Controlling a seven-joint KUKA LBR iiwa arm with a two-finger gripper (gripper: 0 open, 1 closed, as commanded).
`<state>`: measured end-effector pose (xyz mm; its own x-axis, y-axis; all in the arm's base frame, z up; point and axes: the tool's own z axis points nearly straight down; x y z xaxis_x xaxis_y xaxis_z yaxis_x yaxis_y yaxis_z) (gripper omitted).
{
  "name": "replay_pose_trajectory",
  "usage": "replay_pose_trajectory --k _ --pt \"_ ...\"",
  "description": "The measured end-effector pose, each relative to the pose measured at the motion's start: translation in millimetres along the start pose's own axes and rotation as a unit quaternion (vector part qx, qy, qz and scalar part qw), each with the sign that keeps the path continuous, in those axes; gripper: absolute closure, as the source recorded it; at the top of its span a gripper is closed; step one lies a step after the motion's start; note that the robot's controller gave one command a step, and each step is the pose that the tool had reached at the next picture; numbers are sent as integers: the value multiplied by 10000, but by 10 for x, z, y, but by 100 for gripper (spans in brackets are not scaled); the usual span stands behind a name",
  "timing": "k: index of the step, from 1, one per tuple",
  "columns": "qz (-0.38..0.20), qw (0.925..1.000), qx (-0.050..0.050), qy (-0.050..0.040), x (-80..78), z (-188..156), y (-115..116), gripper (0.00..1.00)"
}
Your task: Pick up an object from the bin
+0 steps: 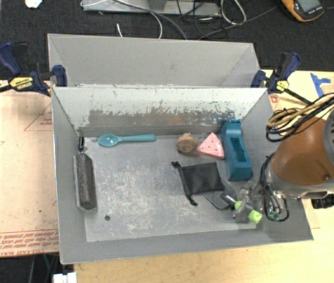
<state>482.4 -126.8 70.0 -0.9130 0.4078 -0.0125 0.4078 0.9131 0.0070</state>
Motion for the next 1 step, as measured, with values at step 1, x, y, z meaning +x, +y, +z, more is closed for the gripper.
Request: replay_pose_trajectory --k 1 --pt "0 10000 1 -2 0 -2 1 100"
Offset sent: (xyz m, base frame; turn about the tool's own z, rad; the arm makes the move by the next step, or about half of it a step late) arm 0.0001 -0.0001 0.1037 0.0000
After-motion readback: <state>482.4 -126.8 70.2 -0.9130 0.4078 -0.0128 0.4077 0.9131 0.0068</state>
